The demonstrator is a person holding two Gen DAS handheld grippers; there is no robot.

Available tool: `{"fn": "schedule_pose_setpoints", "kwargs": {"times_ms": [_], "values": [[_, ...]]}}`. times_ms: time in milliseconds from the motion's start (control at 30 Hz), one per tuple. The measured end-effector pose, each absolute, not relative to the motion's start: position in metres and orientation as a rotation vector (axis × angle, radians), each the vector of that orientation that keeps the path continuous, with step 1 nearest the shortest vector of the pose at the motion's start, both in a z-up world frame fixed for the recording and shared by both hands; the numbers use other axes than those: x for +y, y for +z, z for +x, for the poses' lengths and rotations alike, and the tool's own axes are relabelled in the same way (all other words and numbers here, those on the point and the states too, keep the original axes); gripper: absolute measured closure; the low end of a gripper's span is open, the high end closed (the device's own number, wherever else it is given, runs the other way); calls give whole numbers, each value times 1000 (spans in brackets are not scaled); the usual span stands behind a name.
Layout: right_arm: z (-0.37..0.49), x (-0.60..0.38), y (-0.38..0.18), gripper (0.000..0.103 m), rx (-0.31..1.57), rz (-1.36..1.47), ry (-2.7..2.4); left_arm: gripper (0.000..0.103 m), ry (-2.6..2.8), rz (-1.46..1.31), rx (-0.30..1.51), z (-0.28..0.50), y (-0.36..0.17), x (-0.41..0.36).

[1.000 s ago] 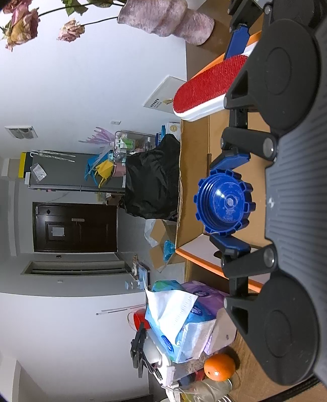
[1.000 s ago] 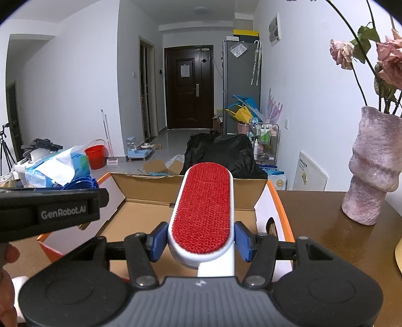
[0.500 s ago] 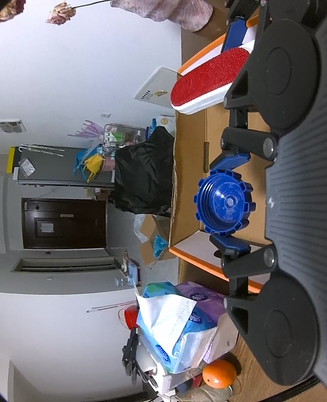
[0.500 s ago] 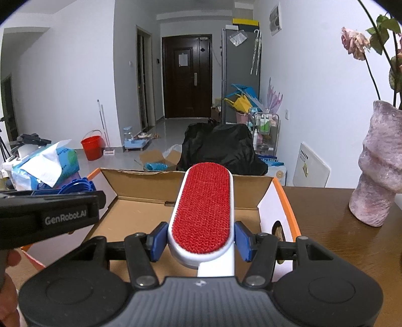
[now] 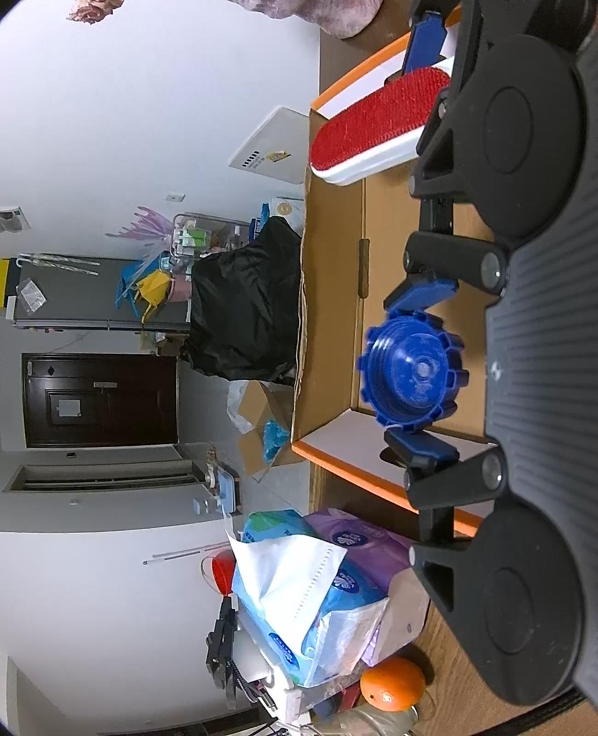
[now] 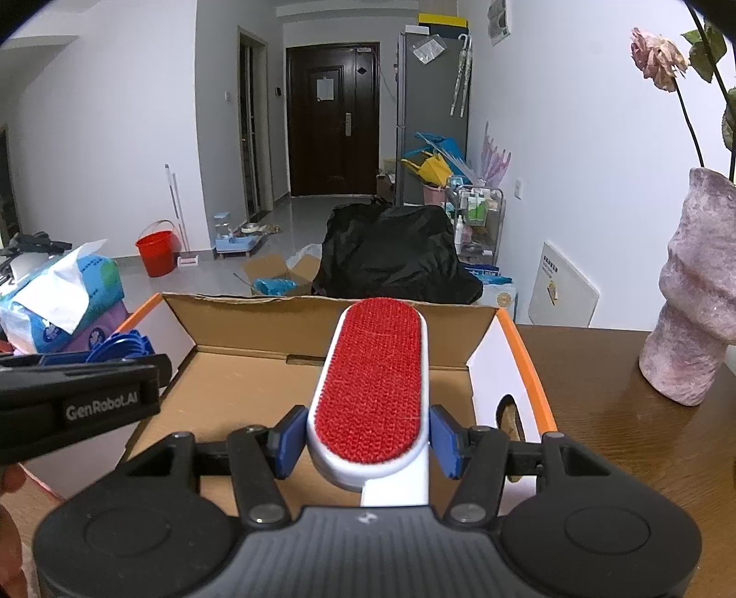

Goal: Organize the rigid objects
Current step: 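Open the left tool over the box while the right tool lowers and releases the lint brush inside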

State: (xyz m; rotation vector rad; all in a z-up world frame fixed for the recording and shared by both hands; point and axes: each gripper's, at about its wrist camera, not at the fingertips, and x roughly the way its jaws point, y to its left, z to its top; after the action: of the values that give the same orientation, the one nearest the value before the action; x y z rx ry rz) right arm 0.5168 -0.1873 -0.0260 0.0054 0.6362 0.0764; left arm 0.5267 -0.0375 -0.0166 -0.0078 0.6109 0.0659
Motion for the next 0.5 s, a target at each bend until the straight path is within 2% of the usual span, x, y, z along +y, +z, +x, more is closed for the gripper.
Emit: {"fn": "schedule_pose_setpoints", "kwargs": {"times_ms": [67, 133, 167, 200, 233, 500], "values": [[516, -189, -21, 43, 634, 12, 74, 13, 79, -3, 601, 526, -16, -37], [513, -192, -13, 25, 608, 8, 58, 5, 96, 12, 579, 522, -14, -39], [509, -195, -8, 19, 587, 14, 54, 0, 105, 14, 574, 521, -13, -39], [505, -198, -2, 10, 568, 20, 43, 0, 115, 12, 569, 521, -13, -38], [503, -201, 1, 6, 558, 23, 40, 0, 113, 8, 573, 521, -12, -38], [505, -201, 0, 5, 568, 13, 47, 0, 120, -2, 587, 521, -12, -36]]}}
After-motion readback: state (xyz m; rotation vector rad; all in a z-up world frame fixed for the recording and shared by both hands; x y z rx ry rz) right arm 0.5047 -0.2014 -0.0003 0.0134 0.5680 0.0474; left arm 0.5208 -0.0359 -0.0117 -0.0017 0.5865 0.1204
